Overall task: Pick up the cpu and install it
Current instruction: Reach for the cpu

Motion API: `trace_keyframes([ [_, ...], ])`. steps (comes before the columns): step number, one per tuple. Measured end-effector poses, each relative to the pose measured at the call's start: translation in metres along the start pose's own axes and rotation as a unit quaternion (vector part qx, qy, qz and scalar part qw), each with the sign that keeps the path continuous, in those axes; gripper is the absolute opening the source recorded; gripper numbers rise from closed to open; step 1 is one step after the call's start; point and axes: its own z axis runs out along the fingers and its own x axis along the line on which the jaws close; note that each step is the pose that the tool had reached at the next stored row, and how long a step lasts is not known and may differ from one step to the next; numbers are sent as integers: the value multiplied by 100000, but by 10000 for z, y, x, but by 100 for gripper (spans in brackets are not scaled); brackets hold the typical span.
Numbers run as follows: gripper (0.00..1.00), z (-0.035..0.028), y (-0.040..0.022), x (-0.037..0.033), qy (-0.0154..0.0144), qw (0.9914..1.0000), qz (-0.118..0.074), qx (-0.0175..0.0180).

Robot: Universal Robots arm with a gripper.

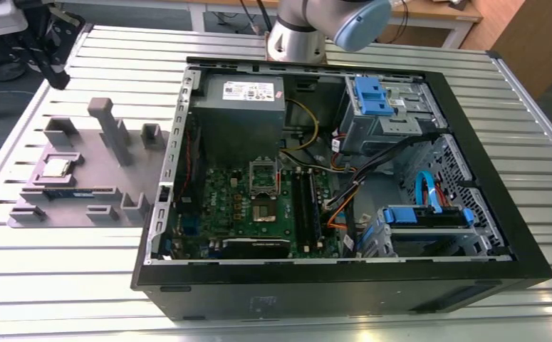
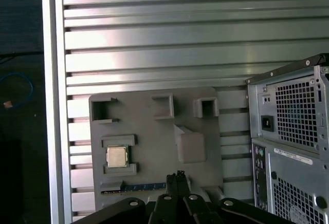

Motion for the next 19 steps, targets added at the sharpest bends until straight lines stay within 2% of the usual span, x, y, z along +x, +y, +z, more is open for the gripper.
trace_keyframes([
  [7, 11, 15, -7, 84, 1, 100000, -4, 0],
  [19, 11, 16, -10, 123, 1, 100000, -1, -4],
])
